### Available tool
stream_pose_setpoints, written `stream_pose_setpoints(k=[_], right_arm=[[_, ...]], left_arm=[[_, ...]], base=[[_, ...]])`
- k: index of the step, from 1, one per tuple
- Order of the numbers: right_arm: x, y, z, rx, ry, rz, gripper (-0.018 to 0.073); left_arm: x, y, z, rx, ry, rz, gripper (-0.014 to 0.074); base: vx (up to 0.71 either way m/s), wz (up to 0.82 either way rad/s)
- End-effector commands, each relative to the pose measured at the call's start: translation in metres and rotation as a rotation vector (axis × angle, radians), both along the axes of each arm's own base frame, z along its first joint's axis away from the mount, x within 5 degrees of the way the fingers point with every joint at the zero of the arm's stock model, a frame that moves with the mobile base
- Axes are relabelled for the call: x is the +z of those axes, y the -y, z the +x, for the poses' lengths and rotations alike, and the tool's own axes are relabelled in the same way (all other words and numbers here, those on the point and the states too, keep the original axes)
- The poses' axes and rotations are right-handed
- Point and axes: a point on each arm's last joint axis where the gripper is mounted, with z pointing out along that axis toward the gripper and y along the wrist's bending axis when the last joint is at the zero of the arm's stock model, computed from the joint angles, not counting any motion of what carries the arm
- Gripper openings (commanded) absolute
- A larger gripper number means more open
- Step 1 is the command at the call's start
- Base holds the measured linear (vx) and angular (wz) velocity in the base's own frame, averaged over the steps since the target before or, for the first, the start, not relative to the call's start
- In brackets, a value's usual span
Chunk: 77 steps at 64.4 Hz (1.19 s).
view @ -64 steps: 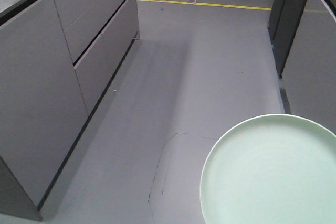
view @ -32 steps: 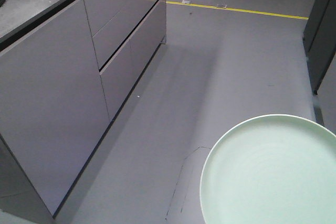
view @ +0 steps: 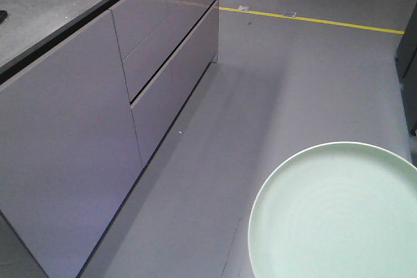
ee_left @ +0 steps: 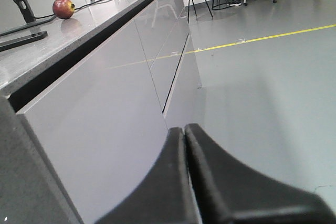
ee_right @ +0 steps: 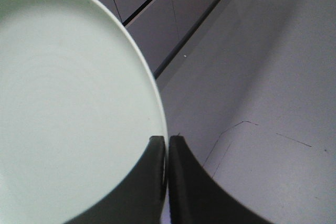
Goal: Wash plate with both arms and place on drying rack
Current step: 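Carry the plate in the right gripper while driving toward the sink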
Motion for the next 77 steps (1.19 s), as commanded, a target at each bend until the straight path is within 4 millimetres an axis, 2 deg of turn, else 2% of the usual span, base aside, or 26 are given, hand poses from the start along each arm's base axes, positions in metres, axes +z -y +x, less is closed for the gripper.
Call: stream_pose_setpoints(k=[1,77], right_arm=[[0.0120,0.0005,0.0034,-0.022,0.075,0.025,-0.0001],[0.0120,0.0005,0.0034,-0.022,0.075,0.025,-0.0001]], left_arm=[[0.0159,-0.0006,-0.0015,0.003,0.107,-0.021,-0.0006],[0.0159,-0.0006,-0.0015,0.003,0.107,-0.021,-0.0006]], base=[[0.24,0.00],[0.27,-0.10]])
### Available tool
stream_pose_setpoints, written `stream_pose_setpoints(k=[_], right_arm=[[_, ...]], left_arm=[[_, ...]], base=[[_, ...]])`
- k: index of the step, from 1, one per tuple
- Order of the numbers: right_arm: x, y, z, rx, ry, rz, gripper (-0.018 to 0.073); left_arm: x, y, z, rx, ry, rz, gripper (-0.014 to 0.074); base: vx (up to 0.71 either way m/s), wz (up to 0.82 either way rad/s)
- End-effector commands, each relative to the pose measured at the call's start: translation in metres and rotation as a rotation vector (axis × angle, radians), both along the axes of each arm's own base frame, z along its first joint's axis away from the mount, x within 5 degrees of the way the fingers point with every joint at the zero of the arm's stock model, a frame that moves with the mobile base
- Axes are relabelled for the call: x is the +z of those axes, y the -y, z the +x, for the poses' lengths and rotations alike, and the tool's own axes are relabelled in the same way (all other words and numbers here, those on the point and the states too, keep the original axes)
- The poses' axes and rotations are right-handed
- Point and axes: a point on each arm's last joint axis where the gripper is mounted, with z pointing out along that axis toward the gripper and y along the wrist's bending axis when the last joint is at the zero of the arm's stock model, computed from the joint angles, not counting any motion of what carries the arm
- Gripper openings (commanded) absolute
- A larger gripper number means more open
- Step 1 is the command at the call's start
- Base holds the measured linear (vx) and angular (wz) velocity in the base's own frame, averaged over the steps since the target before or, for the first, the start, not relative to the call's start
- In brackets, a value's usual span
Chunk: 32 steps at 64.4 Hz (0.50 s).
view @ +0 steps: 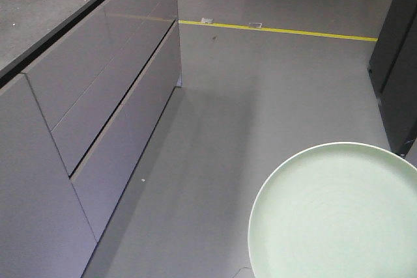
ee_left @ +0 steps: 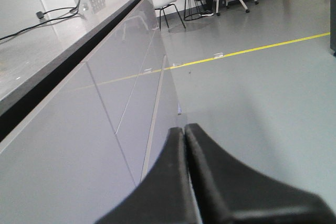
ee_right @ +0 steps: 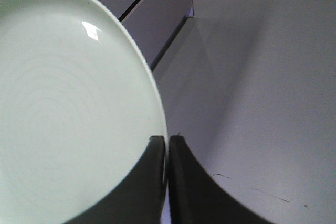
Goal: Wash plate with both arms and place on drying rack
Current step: 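Carry the plate in the right gripper while driving toward the sink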
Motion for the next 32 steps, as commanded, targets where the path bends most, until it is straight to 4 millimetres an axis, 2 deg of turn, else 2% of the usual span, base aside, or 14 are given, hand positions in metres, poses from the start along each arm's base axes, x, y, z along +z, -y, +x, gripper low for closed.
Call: stream_pose_setpoints(k=[1,32], right_arm=[[0.0120,0.0005,0.0034,-0.022,0.075,0.025,-0.0001],[0.0120,0.0005,0.0034,-0.022,0.075,0.025,-0.0001]], left_arm=[[0.0159,-0.0006,-0.0015,0.003,0.107,-0.021,-0.0006],[0.0159,-0.0006,-0.0015,0.003,0.107,-0.021,-0.0006]], base=[[0.25,-0.15],[0.23,-0.22]])
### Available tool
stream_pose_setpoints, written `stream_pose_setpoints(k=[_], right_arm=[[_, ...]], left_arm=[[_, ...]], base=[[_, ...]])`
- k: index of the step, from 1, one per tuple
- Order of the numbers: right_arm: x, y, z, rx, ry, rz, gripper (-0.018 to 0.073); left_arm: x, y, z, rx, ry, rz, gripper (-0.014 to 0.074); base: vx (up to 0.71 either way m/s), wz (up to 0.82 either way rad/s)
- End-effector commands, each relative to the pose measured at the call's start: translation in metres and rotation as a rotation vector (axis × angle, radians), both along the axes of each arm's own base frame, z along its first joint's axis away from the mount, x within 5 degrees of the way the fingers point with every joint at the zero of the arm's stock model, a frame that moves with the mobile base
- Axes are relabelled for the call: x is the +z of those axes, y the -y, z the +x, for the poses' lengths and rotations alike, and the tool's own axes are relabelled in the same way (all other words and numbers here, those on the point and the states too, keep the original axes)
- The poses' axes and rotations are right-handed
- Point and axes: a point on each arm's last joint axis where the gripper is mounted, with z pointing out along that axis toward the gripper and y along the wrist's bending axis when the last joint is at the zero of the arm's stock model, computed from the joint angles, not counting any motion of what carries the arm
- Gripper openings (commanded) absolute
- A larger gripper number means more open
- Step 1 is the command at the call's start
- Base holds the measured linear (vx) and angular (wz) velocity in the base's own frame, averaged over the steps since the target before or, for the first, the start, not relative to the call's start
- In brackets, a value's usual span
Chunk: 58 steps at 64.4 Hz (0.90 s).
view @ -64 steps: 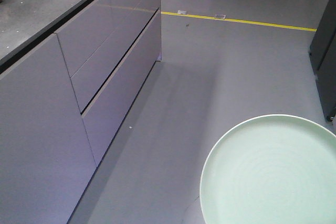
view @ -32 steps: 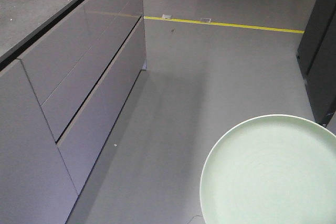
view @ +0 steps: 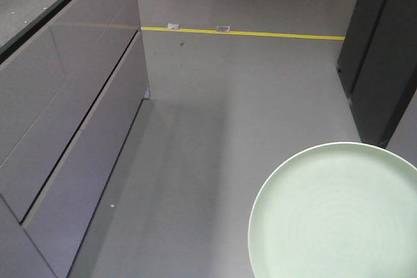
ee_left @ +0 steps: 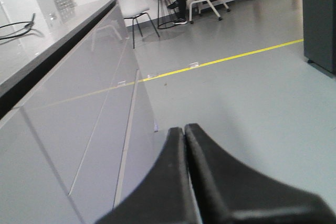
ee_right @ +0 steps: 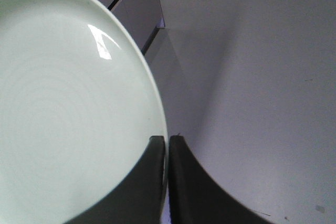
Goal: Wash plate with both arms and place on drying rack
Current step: 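Carry the plate in the right gripper while driving toward the sink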
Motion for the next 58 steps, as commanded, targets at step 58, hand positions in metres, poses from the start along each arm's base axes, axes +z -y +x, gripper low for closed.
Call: stream_pose_setpoints(k=[58], right_arm=[[0.0119,0.0005,0.0036,-0.022,0.074,0.025,-0.0001]], left_arm=[[0.0159,-0.0006,-0.0015,0.003,0.107,-0.021,-0.0006]], base=[[0.20,-0.17]])
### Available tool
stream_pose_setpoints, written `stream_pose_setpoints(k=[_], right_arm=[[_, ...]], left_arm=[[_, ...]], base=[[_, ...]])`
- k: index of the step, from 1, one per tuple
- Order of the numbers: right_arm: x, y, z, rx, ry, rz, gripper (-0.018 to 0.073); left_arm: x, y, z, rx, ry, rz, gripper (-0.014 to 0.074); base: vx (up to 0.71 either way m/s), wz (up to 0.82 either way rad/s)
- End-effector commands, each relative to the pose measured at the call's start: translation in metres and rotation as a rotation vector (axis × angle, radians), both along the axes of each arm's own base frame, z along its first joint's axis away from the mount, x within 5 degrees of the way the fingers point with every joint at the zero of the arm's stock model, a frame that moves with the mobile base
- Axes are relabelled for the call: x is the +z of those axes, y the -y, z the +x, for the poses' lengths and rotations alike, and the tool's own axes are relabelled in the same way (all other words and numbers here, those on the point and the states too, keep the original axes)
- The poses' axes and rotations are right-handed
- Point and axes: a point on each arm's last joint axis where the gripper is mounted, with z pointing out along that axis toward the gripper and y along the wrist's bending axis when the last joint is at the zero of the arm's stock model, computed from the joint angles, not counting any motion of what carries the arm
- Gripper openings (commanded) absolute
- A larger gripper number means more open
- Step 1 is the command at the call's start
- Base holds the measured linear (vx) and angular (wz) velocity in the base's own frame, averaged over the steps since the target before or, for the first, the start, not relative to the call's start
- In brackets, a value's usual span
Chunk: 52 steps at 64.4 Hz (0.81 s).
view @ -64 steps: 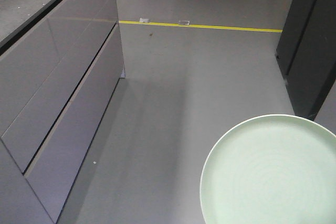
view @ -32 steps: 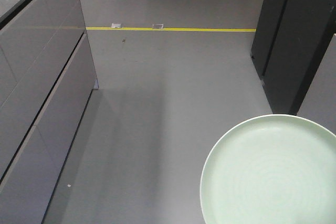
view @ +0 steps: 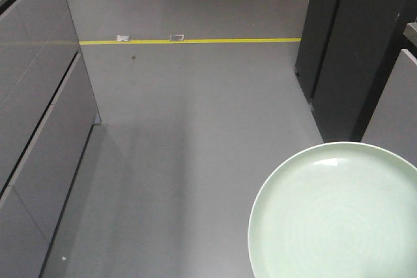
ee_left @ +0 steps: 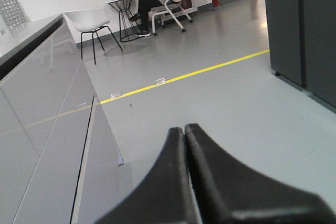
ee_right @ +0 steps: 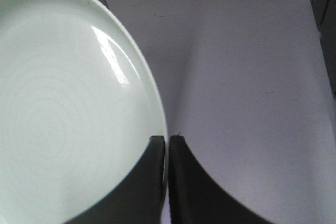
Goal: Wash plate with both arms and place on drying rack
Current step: 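Carry the plate in the right gripper while driving toward the sink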
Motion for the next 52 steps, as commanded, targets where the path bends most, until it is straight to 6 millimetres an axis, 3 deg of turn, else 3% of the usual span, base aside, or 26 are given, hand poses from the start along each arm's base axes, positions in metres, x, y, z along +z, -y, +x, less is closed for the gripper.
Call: stream_pose_setpoints(k=[1,52], right_arm=[[0.0119,0.0005,0.0036,-0.022,0.074,0.025,-0.0001],[0.0119,0.0005,0.0036,-0.022,0.074,0.025,-0.0001]], left_arm=[[0.0159,-0.0006,-0.0015,0.003,0.107,-0.021,-0.0006],[0.0159,-0.0006,-0.0015,0.003,0.107,-0.021,-0.0006]], base=[[0.19,-0.13],[0.14,-0.19]])
